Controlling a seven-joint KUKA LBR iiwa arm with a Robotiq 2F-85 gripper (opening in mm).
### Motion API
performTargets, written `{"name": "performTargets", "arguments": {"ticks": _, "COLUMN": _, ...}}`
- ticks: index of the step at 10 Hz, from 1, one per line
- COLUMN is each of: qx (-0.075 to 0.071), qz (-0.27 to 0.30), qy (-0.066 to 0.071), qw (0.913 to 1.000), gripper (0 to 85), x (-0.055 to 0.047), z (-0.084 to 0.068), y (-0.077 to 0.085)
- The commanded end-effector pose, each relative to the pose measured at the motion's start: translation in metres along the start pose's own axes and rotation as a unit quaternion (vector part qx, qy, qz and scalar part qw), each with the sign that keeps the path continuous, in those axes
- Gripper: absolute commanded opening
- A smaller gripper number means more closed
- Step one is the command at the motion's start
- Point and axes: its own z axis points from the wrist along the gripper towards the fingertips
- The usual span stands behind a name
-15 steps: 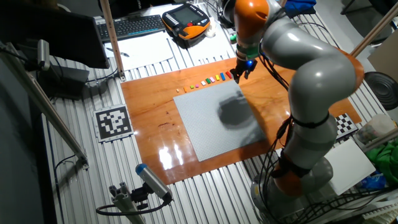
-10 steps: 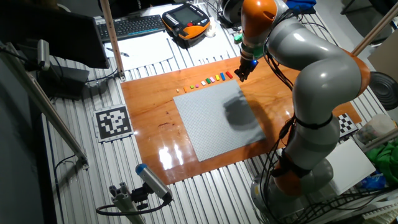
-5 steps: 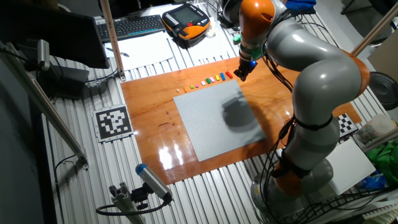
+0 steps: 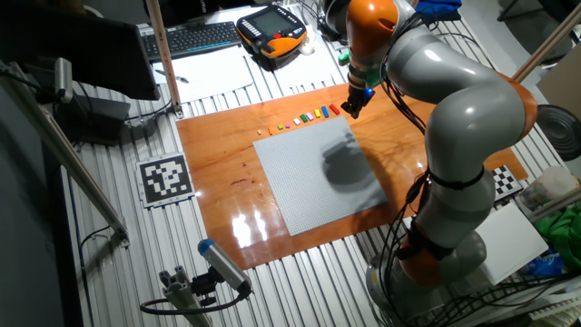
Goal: Stack small Lego blocks randomly, one at a time
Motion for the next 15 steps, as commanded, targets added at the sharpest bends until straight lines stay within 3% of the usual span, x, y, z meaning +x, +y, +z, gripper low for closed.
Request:
{"name": "performTargets", "arguments": {"ticks": 1, "qx": 0.000, "qz": -0.001, "qy": 0.001, "qw": 1.0000, "gripper": 0.0, "x": 0.0000, "z": 0.0000, "y": 0.0000}}
{"name": "performTargets", "arguments": {"ticks": 15, "qx": 0.003, "qz": -0.006, "qy": 0.006, "qw": 1.0000, "gripper": 0.0, "x": 0.0003, "z": 0.0004, "y": -0.0006}}
